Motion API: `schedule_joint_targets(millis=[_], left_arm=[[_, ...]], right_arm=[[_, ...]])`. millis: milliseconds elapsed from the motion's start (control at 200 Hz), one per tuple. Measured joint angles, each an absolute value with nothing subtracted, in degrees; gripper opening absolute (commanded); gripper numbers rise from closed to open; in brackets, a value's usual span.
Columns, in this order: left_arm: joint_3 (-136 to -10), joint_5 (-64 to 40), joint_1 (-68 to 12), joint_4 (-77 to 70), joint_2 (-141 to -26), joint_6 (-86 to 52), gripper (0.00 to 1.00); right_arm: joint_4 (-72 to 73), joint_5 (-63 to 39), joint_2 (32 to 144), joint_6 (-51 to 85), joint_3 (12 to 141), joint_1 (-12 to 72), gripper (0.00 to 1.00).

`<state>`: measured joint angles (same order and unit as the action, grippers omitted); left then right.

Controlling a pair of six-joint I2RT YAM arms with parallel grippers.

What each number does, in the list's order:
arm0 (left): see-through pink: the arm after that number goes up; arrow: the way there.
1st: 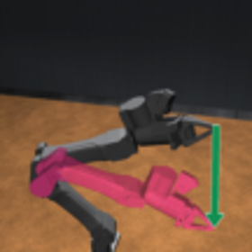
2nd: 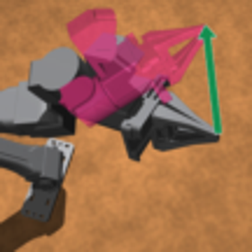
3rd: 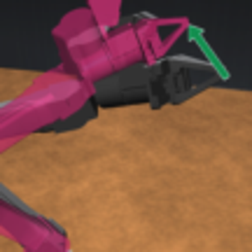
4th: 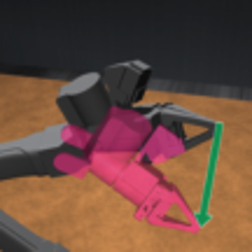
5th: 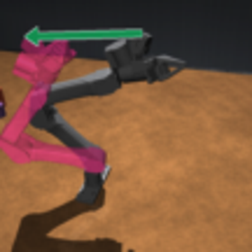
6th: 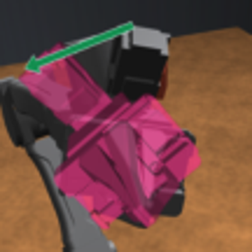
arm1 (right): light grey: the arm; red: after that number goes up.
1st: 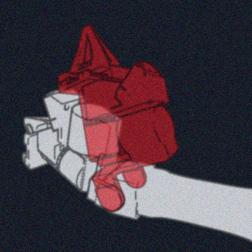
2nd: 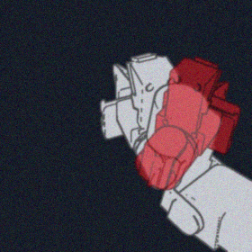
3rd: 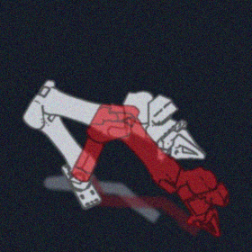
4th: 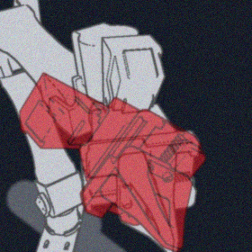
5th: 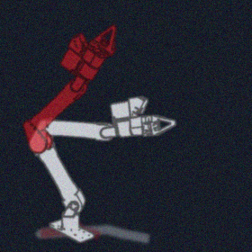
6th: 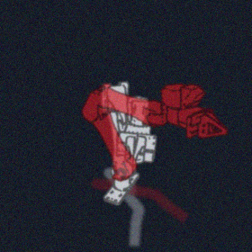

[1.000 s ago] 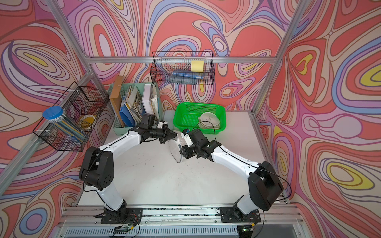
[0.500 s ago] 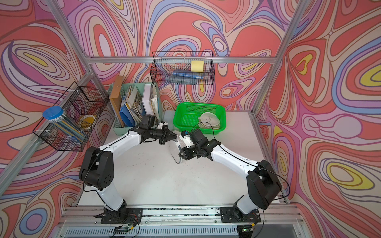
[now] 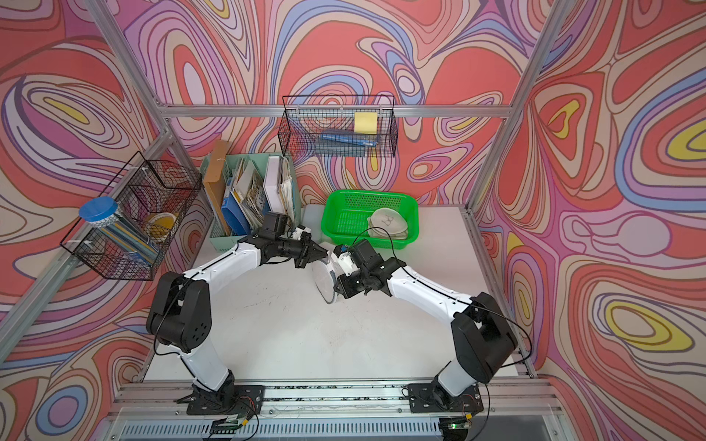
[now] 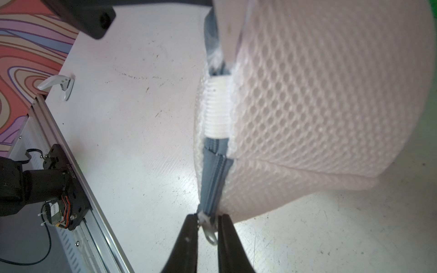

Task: Turn the laundry bag inside out
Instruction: Turn over the laundry bag at the center of the board.

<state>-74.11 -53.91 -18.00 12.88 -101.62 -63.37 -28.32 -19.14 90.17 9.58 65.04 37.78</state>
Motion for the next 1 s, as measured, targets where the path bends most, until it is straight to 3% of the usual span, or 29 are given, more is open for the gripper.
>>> schedule_joint_targets(millis=[260,340,466,656,996], left_arm=[[-75.68,-53.87,-18.0,13.96,-101.73,-62.74,0.0],[-76.03,-53.87,-18.0,14.44,-101.84,-62.7,0.0],[-76.14,-53.87,-18.0,14.79,-102.04,-62.52,0.0],[-76.14,-53.87,-18.0,15.25,-102.24,-62.5,0.0],[-76.14,-53.87,-18.0,15.27,-102.24,-62.5,0.0]], right_arm=[[-30.35,-18.63,89.89,8.4,66.02,37.78,0.18],[-30.96,-18.46,89.78,7.97,66.3,37.78,0.09],[-31.35,-18.44,89.78,7.73,66.76,37.78,0.06],[-31.38,-18.63,89.78,7.51,66.94,37.78,0.21],[-30.37,-20.95,90.83,7.66,68.69,37.6,0.23]])
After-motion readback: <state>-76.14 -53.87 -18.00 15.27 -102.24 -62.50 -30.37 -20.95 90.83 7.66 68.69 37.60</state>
